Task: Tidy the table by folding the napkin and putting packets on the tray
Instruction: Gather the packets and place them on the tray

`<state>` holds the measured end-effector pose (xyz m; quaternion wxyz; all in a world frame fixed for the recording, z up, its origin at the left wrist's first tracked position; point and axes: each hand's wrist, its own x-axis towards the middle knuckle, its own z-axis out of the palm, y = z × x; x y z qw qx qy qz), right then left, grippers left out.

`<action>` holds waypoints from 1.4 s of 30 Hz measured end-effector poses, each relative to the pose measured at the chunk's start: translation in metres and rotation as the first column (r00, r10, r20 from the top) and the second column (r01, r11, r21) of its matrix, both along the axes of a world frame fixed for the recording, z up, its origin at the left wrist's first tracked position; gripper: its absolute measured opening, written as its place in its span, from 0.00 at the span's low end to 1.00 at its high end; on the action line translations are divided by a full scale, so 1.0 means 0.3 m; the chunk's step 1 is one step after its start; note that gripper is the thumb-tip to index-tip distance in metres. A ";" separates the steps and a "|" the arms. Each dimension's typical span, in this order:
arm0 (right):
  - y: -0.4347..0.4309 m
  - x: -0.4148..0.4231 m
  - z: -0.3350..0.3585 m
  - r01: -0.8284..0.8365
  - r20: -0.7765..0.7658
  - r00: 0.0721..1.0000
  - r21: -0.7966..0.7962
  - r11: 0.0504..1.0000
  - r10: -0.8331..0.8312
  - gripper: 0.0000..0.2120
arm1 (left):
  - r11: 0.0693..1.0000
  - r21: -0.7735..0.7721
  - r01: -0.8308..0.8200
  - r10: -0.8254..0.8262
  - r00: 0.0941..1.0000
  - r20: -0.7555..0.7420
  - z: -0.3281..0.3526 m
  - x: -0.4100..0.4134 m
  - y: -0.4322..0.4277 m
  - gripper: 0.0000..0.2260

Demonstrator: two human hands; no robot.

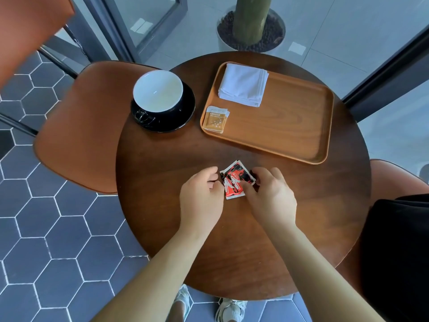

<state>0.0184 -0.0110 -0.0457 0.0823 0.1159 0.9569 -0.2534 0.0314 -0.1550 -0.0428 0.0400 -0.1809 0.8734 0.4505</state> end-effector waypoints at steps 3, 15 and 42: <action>-0.024 0.009 0.001 0.029 0.036 0.999 -0.022 0.999 -0.028 0.13 | 0.982 0.148 -0.114 0.104 0.992 0.078 0.017 -0.013 0.021 0.19; -0.023 0.036 -0.002 0.056 0.081 0.996 -0.145 0.988 -0.045 0.16 | 0.902 0.325 -0.284 0.235 0.955 0.183 0.017 -0.033 0.071 0.22; 0.123 -0.289 0.130 0.193 0.022 0.974 -0.604 0.773 -0.226 0.07 | 0.999 0.042 0.001 0.007 0.984 -0.176 0.126 -0.228 -0.015 0.11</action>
